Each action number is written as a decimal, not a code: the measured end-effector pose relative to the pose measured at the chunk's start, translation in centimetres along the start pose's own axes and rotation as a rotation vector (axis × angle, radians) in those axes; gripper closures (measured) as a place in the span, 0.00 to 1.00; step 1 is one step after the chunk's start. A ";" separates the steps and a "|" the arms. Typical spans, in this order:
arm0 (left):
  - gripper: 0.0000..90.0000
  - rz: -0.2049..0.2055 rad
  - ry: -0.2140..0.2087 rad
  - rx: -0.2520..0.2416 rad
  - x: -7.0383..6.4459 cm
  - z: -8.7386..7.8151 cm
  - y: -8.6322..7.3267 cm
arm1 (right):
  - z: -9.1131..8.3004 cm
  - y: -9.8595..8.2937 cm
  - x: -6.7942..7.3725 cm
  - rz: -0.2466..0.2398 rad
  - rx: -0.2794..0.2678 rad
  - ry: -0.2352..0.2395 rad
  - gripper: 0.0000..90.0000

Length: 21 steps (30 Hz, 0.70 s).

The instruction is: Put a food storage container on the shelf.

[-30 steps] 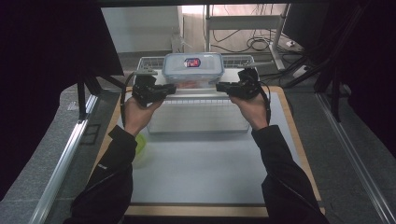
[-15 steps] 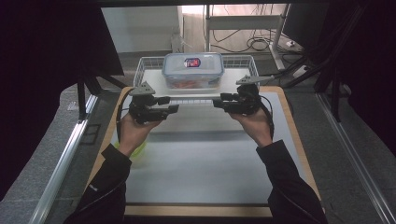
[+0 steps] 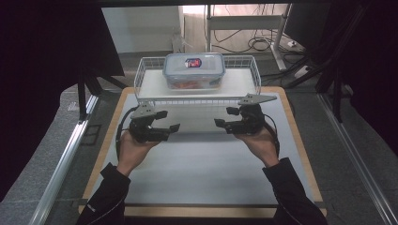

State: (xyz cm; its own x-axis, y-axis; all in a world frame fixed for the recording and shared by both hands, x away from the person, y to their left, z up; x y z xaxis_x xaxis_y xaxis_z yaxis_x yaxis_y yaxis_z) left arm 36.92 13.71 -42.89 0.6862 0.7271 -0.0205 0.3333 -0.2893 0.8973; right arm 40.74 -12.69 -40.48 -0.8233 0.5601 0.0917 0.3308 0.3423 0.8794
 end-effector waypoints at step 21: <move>0.09 0.025 -0.004 0.037 -2.9 -0.8 -6.8 | -0.9 -5.5 1.7 0.004 0.019 -0.006 0.07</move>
State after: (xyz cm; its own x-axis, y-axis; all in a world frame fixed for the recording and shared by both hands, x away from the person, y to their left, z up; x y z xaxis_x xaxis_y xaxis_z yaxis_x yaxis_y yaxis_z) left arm 32.18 14.07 -48.64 0.6970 0.7171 -0.0001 0.3400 -0.3304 0.8805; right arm 37.08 -14.25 -44.77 -0.8190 0.5663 0.0925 0.3433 0.3544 0.8698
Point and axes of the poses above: each handheld gripper's, and its own axes: z roughly forward along the jaws, y roughly out of its top, x roughly to its left, the point moved 5 cm from there along z, roughly forward along the jaws, and after that the axes turned 3 degrees about y, right-handed, at the moved point
